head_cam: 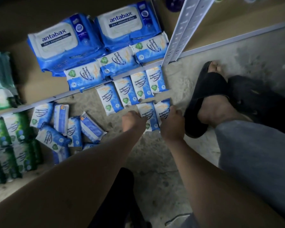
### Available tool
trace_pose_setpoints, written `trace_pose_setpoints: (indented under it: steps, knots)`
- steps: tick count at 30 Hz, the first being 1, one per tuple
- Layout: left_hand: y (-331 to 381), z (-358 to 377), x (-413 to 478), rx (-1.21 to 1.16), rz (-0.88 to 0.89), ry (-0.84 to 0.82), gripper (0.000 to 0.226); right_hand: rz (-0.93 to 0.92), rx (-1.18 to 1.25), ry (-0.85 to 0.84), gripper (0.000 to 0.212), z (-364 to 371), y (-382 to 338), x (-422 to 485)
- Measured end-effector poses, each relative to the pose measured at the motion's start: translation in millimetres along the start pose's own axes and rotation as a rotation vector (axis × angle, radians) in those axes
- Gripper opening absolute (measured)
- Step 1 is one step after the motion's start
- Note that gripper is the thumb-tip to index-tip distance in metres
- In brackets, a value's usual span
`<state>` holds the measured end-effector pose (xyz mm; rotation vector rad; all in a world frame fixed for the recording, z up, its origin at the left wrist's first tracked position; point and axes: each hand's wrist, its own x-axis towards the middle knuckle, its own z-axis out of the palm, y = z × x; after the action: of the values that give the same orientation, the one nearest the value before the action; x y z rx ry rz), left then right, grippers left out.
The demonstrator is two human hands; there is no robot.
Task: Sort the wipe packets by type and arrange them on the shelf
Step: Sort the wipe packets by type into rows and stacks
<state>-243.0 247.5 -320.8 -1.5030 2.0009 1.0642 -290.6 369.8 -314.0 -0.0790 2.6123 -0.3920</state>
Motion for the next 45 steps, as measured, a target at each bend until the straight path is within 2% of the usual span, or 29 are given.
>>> trace_pose_setpoints:
  steps: [8,13,16,19,23,28,36,41,45]
  knots:
    - [4.0,-0.5,8.8,-0.104,0.008,-0.001,0.020,0.010,0.030,0.026,0.039,-6.6,-14.3,29.7]
    - [-11.0,-12.4,8.7,-0.165,0.050,-0.147,0.020,0.039,0.073,0.055,0.029,-7.6,-12.3,24.6]
    - [-16.1,-26.1,-0.3,-0.104,0.109,-0.242,0.027,0.011,-0.027,0.019,0.037,-15.2,-14.5,14.4]
    - [-24.5,-47.1,-9.0,0.055,0.185,-0.189,0.035,0.005,-0.114,-0.057,0.051,-20.0,-26.9,1.5]
    - [-45.4,-93.1,-20.3,0.143,0.240,-0.176,0.047,-0.121,-0.212,-0.135,0.043,-29.4,-59.4,-25.6]
    - [-86.3,-159.4,-36.8,0.230,0.258,-0.091,0.047,-0.278,-0.250,-0.223,0.043,-40.6,-101.1,-68.0]
    - [-179.3,-233.5,-83.7,0.146,0.246,0.046,0.051,-0.446,-0.241,-0.230,0.041,-30.3,-146.3,-146.5]
    - [-250.5,-238.8,-118.3,0.032,0.173,0.122,0.047,-0.543,-0.302,-0.313,0.034,-7.6,-161.6,-189.4]
    - [-289.0,-230.9,-127.9,-0.023,0.075,0.115,0.046,-0.581,-0.333,-0.376,0.041,3.6,-173.0,-211.8]
